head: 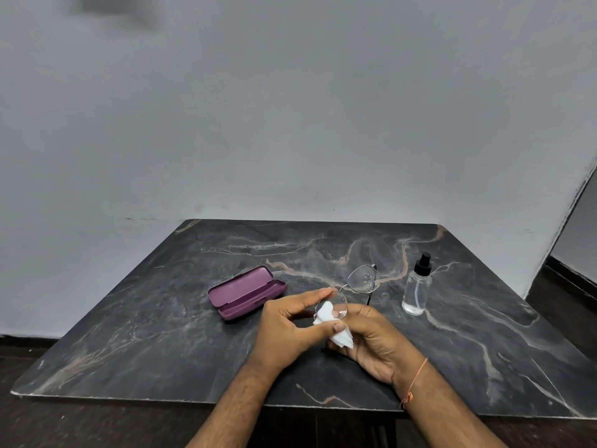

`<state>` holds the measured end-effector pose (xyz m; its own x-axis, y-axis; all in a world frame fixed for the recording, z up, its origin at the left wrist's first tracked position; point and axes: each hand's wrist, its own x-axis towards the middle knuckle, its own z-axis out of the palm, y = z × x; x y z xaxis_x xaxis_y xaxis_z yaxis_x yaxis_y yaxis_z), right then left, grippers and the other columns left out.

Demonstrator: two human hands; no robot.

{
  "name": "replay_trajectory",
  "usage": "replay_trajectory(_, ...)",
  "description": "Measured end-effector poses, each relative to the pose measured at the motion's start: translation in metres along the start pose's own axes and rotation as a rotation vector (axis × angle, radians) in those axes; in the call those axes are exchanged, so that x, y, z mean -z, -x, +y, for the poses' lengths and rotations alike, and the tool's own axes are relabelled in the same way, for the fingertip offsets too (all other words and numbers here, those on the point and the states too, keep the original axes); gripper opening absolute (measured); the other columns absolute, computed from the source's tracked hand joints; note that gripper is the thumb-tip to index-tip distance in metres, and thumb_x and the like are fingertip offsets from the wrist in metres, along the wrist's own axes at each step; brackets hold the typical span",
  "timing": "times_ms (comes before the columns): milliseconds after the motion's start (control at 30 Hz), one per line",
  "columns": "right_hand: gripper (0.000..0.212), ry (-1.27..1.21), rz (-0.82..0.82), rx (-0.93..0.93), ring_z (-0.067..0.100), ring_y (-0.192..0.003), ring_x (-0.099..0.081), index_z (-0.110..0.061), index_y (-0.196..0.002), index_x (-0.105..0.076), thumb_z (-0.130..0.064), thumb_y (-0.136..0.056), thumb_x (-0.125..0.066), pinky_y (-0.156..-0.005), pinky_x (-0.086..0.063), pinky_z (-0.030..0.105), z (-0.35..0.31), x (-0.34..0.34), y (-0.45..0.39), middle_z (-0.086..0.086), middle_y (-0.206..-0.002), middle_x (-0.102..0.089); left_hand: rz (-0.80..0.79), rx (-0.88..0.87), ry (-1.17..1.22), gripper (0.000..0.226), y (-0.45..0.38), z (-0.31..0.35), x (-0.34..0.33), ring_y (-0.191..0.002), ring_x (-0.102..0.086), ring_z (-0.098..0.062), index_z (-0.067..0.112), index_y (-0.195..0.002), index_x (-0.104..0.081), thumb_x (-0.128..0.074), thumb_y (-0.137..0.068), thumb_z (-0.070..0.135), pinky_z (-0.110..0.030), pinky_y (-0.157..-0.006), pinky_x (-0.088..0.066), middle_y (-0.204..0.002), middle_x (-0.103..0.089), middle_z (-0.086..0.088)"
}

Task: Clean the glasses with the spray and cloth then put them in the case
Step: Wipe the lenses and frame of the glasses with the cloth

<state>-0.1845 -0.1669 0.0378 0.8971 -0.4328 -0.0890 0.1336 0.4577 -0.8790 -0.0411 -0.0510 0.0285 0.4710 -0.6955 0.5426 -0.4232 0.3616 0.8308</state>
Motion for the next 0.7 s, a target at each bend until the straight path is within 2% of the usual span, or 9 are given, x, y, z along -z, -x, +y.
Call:
replay_trajectory(167, 0.011, -0.015, 0.017, 0.042, 0.02, -0.073, -0.072, 0.006, -0.101, -0.073, 0.002, -0.091, -0.071, -0.065, -0.061, 0.03, -0.002, -0.009, 0.003, 0.017, -0.088, -0.072, -0.029, -0.023, -0.028, 0.058, 0.001, -0.003, -0.001, -0.116, -0.079, -0.009, 0.022, -0.125, -0.083, -0.103, -0.071, 0.014, -0.027, -0.103, -0.061, -0.122, -0.083, 0.013)
replay_trajectory(267, 0.01, -0.021, 0.052, 0.023, 0.007, -0.053, -0.056, 0.0, -0.095, -0.075, -0.004, -0.093, -0.066, -0.048, -0.044, 0.018, -0.002, -0.008, 0.002, 0.012, -0.08, -0.069, -0.013, -0.06, -0.051, 0.057, 0.001, -0.006, -0.002, -0.115, -0.08, -0.011, 0.016, -0.126, -0.082, -0.102, -0.072, 0.013, -0.028, -0.102, -0.062, -0.123, -0.083, 0.011)
replay_trajectory(367, 0.008, -0.065, 0.043, 0.011, 0.009, -0.057, -0.055, -0.002, -0.097, -0.075, -0.004, -0.091, -0.071, -0.048, -0.039, 0.019, -0.001, -0.005, -0.001, 0.013, -0.082, -0.067, 0.022, -0.09, -0.078, 0.057, 0.001, -0.009, -0.003, -0.111, -0.082, -0.013, 0.013, -0.127, -0.082, -0.102, -0.073, 0.013, -0.03, -0.099, -0.064, -0.122, -0.084, 0.008)
replay_trajectory(533, 0.013, -0.162, 0.067, 0.008, 0.013, -0.057, -0.057, -0.004, -0.1, -0.07, 0.002, -0.089, -0.069, -0.046, -0.036, 0.022, -0.001, -0.001, -0.002, 0.01, -0.075, -0.065, 0.076, -0.142, -0.131, 0.056, 0.0, -0.01, -0.001, -0.107, -0.082, -0.008, 0.015, -0.124, -0.083, -0.103, -0.072, 0.016, -0.025, -0.095, -0.064, -0.119, -0.084, 0.013)
replay_trajectory(700, 0.019, -0.127, 0.093, 0.055, 0.015, -0.061, -0.056, -0.003, -0.097, -0.075, -0.009, -0.08, -0.076, -0.047, -0.037, 0.023, 0.002, -0.001, 0.0, 0.013, -0.078, -0.066, 0.117, -0.159, -0.16, 0.056, -0.002, -0.012, 0.003, -0.11, -0.081, -0.008, 0.016, -0.123, -0.083, -0.103, -0.072, 0.023, -0.027, -0.097, -0.064, -0.12, -0.084, 0.011)
